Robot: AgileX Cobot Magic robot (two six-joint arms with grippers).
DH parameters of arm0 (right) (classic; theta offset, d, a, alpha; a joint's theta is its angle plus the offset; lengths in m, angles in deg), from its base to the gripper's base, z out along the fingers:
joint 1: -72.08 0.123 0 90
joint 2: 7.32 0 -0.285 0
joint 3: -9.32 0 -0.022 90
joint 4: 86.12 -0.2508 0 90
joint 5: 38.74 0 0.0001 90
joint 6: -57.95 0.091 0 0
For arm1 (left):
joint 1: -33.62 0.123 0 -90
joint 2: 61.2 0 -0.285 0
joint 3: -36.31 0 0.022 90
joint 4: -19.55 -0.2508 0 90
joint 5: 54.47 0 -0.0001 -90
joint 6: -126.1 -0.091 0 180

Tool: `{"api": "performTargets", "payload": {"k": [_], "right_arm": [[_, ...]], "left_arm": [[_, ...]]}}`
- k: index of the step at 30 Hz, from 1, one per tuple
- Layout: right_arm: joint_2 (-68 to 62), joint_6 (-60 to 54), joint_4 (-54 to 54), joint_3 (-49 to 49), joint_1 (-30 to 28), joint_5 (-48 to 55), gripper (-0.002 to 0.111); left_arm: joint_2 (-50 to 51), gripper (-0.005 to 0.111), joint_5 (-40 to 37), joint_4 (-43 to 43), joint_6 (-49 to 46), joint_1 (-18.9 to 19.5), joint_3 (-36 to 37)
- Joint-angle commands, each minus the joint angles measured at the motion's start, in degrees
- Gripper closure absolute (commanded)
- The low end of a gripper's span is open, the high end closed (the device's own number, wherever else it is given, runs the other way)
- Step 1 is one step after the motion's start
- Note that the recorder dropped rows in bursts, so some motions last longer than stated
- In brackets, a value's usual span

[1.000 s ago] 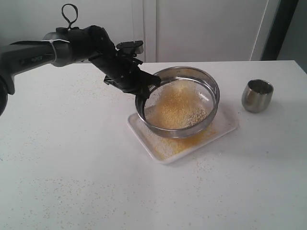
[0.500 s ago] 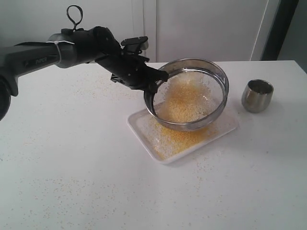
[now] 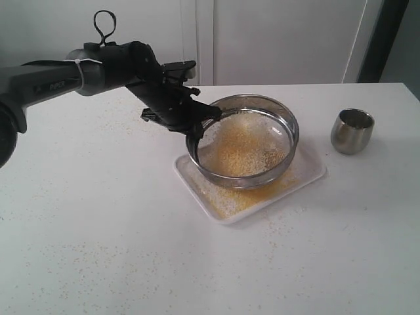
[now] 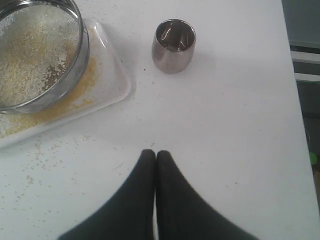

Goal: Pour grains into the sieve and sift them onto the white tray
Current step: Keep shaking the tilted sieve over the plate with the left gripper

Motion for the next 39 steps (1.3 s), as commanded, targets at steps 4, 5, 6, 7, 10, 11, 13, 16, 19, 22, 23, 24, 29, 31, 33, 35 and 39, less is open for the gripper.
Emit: {"api": "performTargets", "payload": {"k": [4,5,6,7,10,11,13,16,19,22,23,24,29,31,33,35,39], "right_arm": [[0.3,0.1,0.2,-0.2,-0.5,-0.8,0.108],[0.3,0.1,0.2,-0.2,-0.5,-0.8,0.108],[0.3,0.1,0.2,-0.2,-0.5,-0.8,0.108],[0.3,0.1,0.2,-0.2,-0.5,-0.8,0.108],[0.3,0.1,0.2,-0.2,-0.5,-0.8,0.108],[0.3,0.1,0.2,-0.2,-0.5,-0.8,0.108],[0.3,0.1,0.2,-0.2,-0.5,-0.8,0.108],[0.3,0.1,0.2,-0.2,-0.5,-0.8,0.108],[0.3,0.1,0.2,-0.2,-0.5,-0.8,0.108],[0.3,0.1,0.2,-0.2,-0.5,-0.8,0.108],[0.3,0.1,0.2,-0.2,-0.5,-0.8,0.108],[0.3,0.1,0.2,-0.2,-0.5,-0.8,0.108],[0.3,0.1,0.2,-0.2,-0.5,-0.8,0.108],[0.3,0.1,0.2,-0.2,-0.5,-0.8,0.108],[0.3,0.1,0.2,-0.2,-0.5,-0.8,0.108],[0.3,0.1,0.2,-0.2,-0.5,-0.8,0.108],[0.3,0.1,0.2,-0.2,-0.5,-0.8,0.108]], "left_arm": [[-1.5,0.107,-3.3,11.5,-9.1,1.0,-0.3],[-1.4,0.107,-1.6,10.3,-7.6,1.0,-0.3],[-1.1,0.107,-0.9,9.8,-3.5,1.2,-0.3],[-1.1,0.107,-1.3,10.1,-0.5,1.3,-0.3],[-1.2,0.107,-4.5,9.5,-5.3,0.6,-0.3],[-1.2,0.107,-4.1,7.8,-8.7,0.1,-0.3],[-0.9,0.107,-1.9,4.0,-3.8,0.0,-0.3],[-0.6,0.107,-3.8,2.9,4.4,0.7,-0.3],[-1.3,0.107,-4.6,3.2,-5.3,0.2,-0.3],[-0.7,0.107,-3.2,3.2,0.0,0.8,-0.3],[-0.5,0.107,-4.2,3.2,2.6,0.8,-0.3],[-0.5,0.107,-5.3,3.2,3.0,0.8,-0.3],[-1.4,0.107,-7.1,3.2,1.9,-0.9,-0.3],[-1.7,0.107,-7.1,3.4,1.9,-0.9,-0.3],[-1.9,0.107,-9.3,3.4,2.3,-0.9,-0.3],[-2.2,0.107,-12.3,3.4,2.3,-0.9,-0.3],[-2.1,0.107,-10.0,-1.5,2.4,-1.4,-0.3]]}}
